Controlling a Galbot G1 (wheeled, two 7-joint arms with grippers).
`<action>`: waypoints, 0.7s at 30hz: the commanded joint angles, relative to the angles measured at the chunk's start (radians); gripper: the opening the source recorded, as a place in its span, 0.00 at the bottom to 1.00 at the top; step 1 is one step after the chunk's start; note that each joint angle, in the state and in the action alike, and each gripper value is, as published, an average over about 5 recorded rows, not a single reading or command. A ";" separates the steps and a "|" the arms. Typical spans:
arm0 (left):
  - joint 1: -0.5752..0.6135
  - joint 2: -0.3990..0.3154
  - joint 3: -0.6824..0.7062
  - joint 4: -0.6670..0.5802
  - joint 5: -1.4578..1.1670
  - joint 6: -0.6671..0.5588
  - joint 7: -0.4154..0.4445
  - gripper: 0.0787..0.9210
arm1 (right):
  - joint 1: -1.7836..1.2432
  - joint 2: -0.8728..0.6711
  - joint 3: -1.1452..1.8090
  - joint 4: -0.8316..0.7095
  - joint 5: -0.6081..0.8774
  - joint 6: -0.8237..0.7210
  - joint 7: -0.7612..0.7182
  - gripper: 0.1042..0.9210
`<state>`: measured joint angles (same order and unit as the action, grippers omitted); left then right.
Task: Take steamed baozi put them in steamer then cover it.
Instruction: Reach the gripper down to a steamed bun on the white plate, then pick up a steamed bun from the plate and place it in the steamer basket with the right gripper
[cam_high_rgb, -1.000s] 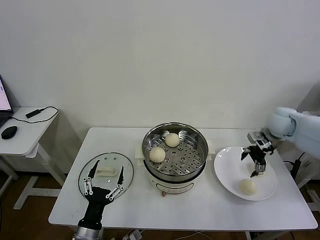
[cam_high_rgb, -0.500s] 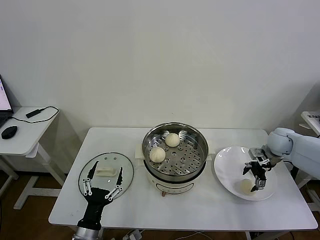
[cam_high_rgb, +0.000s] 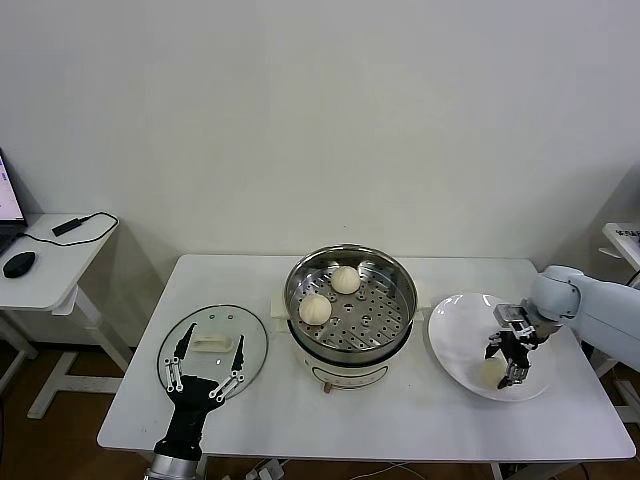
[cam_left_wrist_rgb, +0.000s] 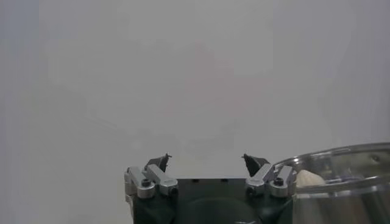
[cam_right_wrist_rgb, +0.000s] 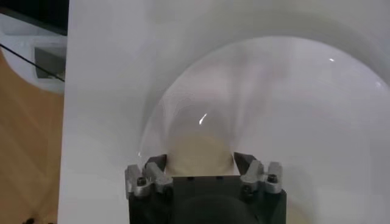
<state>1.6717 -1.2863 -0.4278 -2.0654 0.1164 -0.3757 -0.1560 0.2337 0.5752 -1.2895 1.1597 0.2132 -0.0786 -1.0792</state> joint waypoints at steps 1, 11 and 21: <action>0.000 0.000 0.002 -0.002 0.000 0.000 -0.001 0.88 | 0.023 -0.011 -0.005 0.017 0.002 0.001 0.002 0.69; 0.000 0.007 0.011 -0.024 -0.001 0.000 -0.003 0.88 | 0.476 0.006 -0.222 0.182 0.023 0.068 -0.093 0.67; 0.010 0.014 0.016 -0.053 -0.002 -0.002 -0.004 0.88 | 0.826 0.154 -0.305 0.434 0.006 0.324 -0.109 0.67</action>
<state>1.6810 -1.2726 -0.4121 -2.1100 0.1150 -0.3776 -0.1594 0.7754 0.6526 -1.5083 1.4277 0.2218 0.1000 -1.1623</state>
